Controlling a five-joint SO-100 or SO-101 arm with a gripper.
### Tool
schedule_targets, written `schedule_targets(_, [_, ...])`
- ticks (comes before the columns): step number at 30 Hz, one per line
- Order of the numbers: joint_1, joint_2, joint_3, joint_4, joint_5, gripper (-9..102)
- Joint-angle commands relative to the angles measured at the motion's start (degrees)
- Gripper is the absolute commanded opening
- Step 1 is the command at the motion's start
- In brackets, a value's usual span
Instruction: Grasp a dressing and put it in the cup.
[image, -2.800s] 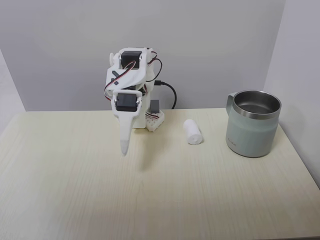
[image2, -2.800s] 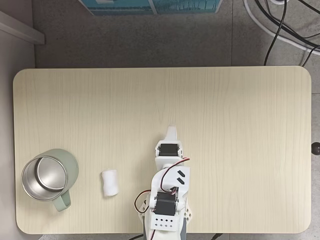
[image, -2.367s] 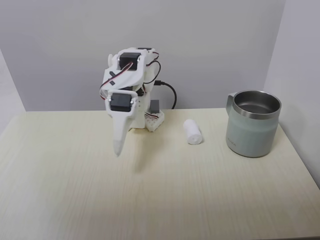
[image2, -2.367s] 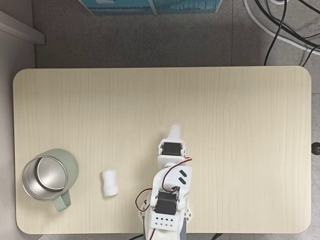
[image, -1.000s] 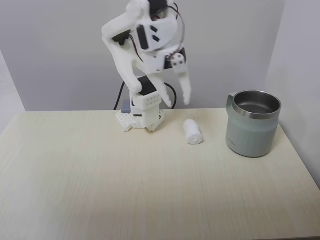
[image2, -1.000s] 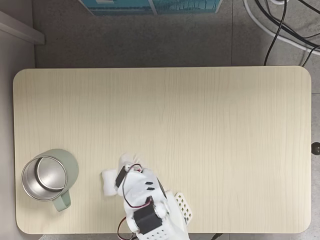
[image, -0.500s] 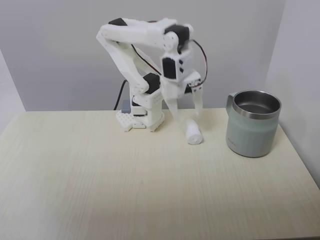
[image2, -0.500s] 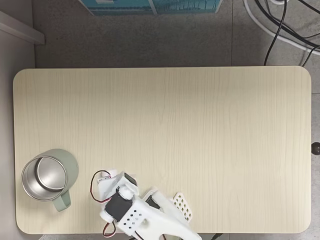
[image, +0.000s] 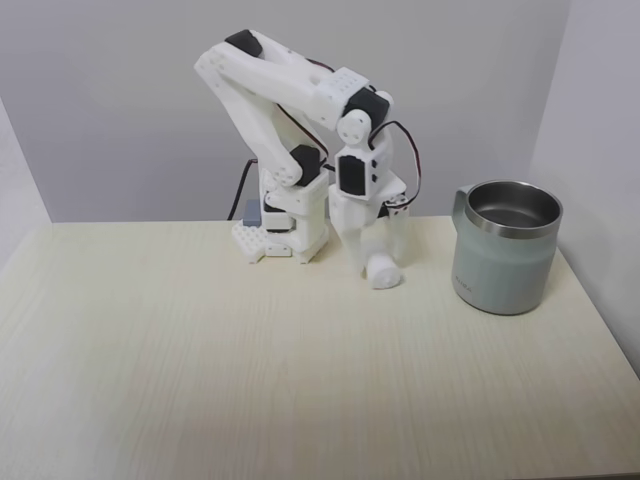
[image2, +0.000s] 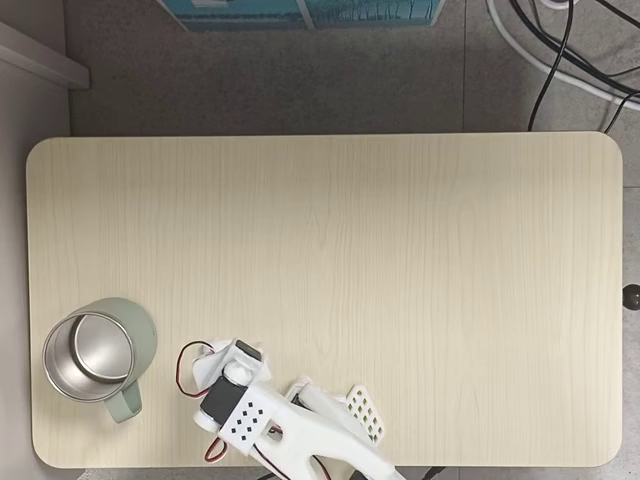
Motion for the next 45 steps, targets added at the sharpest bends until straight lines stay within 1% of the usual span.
schedule_targets(1, [-0.79, 0.97, 0.0, -0.88, 0.62, 20])
schedule_targets(6, [-1.32, 3.96, 0.53, -1.85, 0.79, 18])
schedule_targets(8, [-1.32, 5.01, 0.88, -2.11, 0.79, 16])
schedule_targets(11, [-1.49, 5.19, 0.88, -2.37, 0.44, 4])
schedule_targets(13, [-1.58, 5.19, 0.88, -2.29, 0.18, 0])
schedule_targets(20, [-1.23, -0.09, -0.26, -1.23, 0.88, 0])
schedule_targets(23, [-1.23, -4.22, 2.46, 3.96, 1.67, 0])
schedule_targets(27, [-0.79, -12.74, 11.16, 14.94, 1.67, 0])
schedule_targets(30, [-0.53, -12.48, 20.83, 21.8, 1.67, 0])
schedule_targets(35, [-1.14, -8.17, 37.27, 30.06, 2.29, 0])
schedule_targets(39, [-3.6, -0.88, 49.66, 32.52, 5.1, 0])
schedule_targets(45, [-8.26, 12.57, 64.16, 30.15, 11.43, 0])
